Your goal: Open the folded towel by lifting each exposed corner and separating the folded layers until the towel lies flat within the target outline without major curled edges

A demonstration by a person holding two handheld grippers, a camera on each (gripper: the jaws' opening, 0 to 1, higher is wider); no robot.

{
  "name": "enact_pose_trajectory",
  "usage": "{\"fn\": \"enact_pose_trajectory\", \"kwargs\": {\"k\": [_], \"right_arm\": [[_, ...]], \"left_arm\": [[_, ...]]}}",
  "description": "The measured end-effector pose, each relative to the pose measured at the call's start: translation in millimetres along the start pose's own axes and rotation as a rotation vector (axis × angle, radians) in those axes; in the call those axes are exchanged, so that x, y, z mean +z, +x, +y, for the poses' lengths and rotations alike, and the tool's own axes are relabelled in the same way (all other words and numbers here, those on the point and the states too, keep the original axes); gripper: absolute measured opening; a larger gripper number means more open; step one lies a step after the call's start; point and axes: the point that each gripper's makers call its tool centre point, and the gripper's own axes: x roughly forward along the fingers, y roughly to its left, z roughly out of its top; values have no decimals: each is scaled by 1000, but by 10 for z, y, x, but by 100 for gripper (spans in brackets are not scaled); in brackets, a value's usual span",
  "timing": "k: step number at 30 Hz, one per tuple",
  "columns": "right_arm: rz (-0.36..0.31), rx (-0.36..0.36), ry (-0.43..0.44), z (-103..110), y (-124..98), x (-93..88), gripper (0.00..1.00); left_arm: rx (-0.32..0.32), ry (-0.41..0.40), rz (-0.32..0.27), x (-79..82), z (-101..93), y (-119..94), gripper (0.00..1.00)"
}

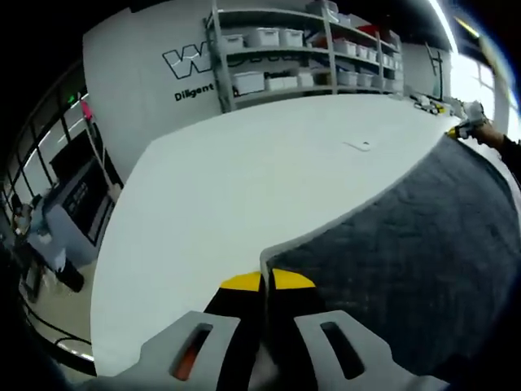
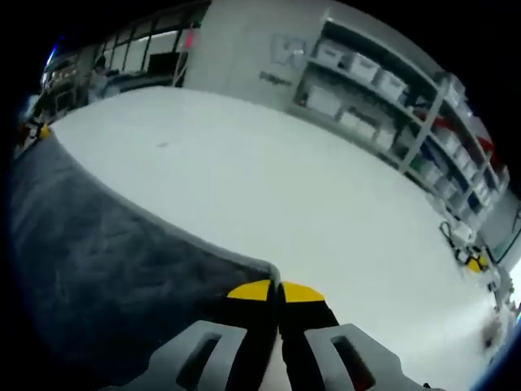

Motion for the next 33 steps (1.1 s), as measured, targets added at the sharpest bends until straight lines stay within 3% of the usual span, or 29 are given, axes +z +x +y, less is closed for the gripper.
{"fn": "enact_pose_trajectory", "kwargs": {"k": [18,23,28,33], "right_arm": [[1,-1,16,-99,211,131,0],[-2,-9,15,-97,235,151,0],[5,-7,13,-107,242,155,0],[-28,1,51,-119,235,150,0]], "left_arm": [[-34,-59,-13,50,-35,58,1],[29,52,-3,88,-35,88,1],[54,88,5,98,-72,118,1],[76,120,0,86,-106,96,1]]}}
